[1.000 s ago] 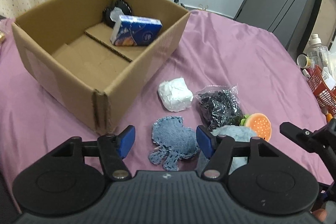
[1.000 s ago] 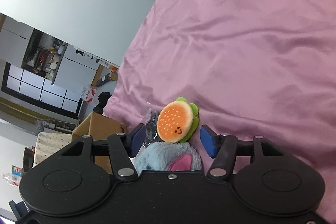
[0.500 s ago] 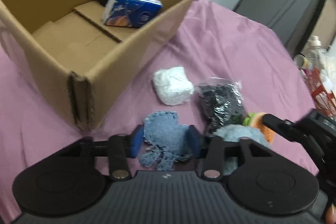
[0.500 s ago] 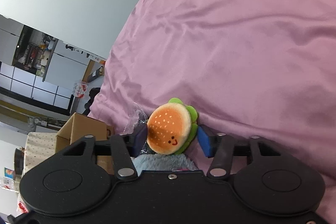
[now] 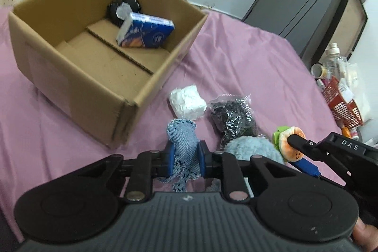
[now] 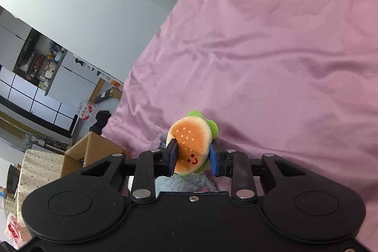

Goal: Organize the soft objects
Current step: 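Lower the denim cloth into the box with the left tool while the right tool drops the burger plush in, then open both tools and lift them out of the box, then move the right tool down over the black bead bag, then grasp the black bead bag with the right tool while the left tool grasps the white tissue wad, then carry the tissue wad into the box with the left tool while the right tool carries the bead bag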

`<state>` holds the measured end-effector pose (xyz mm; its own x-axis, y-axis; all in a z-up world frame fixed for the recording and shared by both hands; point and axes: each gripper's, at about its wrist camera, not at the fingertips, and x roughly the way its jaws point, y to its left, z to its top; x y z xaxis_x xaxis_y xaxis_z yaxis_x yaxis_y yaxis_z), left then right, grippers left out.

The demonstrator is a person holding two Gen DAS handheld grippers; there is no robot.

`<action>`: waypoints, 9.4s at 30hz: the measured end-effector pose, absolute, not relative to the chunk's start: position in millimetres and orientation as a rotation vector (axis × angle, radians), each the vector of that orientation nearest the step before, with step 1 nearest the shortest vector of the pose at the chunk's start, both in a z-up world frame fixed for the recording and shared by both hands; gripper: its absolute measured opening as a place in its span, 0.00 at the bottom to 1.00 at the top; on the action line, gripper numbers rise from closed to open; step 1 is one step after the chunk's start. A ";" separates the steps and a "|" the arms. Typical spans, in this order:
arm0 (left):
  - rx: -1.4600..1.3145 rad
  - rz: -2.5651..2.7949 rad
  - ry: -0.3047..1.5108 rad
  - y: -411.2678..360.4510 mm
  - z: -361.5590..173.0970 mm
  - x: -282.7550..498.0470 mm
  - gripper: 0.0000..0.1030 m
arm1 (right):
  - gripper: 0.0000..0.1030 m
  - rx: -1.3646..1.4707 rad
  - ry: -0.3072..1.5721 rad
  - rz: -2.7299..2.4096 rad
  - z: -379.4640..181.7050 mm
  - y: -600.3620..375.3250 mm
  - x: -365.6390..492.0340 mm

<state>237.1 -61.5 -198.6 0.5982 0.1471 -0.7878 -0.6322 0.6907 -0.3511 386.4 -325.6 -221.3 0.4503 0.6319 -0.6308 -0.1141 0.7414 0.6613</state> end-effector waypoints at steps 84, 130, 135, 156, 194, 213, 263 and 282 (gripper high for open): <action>-0.652 0.323 0.867 149.2 -135.6 240.7 0.29 | 0.49 0.211 0.886 0.699 -139.5 -106.4 322.5; -0.448 0.454 0.720 34.8 -51.7 168.2 1.00 | 1.00 0.339 0.753 0.668 -90.2 -257.7 291.4; -0.447 0.424 0.717 16.0 -54.6 175.7 1.00 | 1.00 0.357 0.775 0.637 -101.6 -273.3 298.6; -0.401 0.410 0.767 -50.7 -80.1 236.1 0.92 | 0.84 0.549 0.967 0.600 -159.7 -313.0 359.5; -0.492 0.708 0.902 -80.4 -178.1 332.6 0.45 | 0.62 0.701 1.297 0.691 -274.3 -286.3 445.5; -0.422 0.791 0.906 -85.6 -211.9 346.7 0.49 | 0.10 0.706 1.136 0.528 -258.9 -332.6 443.5; -0.584 0.568 0.720 -10.4 -111.1 260.1 0.28 | 0.05 0.559 0.824 0.630 -166.5 -288.8 406.5; -0.614 0.486 0.767 81.7 -107.8 234.3 0.28 | 0.05 0.404 0.738 0.701 -119.9 -217.2 366.3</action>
<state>234.3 81.7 -107.8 0.6273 0.1817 -0.7573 -0.6074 0.7227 -0.3298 366.3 -217.2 -119.9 0.5317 0.7039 -0.4709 -0.4346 0.7040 0.5616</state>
